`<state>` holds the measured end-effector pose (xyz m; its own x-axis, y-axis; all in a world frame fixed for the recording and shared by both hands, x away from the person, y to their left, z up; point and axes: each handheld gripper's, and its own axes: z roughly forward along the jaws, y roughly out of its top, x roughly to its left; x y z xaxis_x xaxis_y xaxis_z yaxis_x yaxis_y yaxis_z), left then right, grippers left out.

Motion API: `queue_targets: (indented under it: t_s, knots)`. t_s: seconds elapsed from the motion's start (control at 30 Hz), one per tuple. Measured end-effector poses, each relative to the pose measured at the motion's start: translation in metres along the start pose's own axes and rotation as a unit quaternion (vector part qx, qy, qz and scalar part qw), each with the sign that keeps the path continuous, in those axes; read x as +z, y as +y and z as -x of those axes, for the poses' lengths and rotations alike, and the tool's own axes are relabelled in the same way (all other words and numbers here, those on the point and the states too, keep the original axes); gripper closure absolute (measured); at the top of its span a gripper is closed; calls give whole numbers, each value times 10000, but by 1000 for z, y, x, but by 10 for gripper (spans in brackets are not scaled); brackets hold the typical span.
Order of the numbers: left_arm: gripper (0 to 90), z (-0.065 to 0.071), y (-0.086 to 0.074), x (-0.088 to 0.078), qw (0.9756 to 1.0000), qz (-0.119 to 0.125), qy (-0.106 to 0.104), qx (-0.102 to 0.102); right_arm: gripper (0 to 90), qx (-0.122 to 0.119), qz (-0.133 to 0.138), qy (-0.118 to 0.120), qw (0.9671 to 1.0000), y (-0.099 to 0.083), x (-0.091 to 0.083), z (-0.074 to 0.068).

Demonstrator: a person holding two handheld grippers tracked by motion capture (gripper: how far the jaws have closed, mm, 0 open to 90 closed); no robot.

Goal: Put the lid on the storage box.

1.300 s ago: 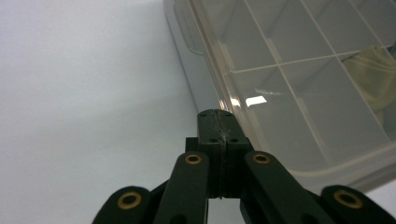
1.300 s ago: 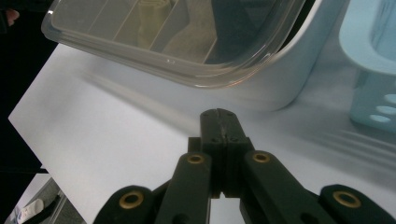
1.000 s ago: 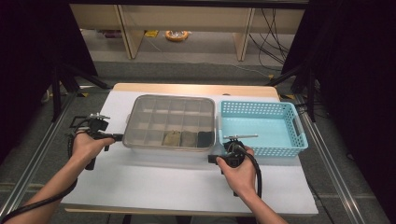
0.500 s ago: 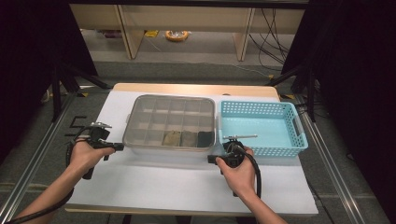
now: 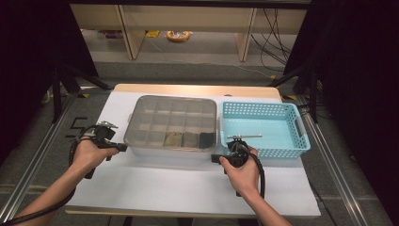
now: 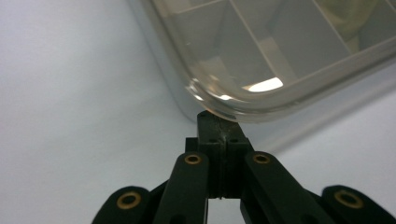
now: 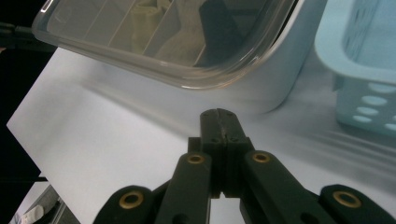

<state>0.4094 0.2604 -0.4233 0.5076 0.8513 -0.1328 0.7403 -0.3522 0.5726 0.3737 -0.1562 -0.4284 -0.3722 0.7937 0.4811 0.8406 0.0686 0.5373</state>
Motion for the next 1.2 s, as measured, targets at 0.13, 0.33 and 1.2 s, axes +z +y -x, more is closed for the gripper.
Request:
queue_targets:
  t_s: [0.13, 0.33, 1.2]
  knots:
    - [890, 0, 1, 1, 10000, -85, 9, 45, 900, -199, 144, 12, 9997, 2, -2, 4]
    - [863, -3, -3, 0, 9999, -121, -54, 33, 869, 23, 179, 102, 9998, 4, -4, 3]
    - [493, -19, 6, -10, 9873, 766, -470, -1310, 593, 650, 245, 150, 9975, 18, 3, 7]
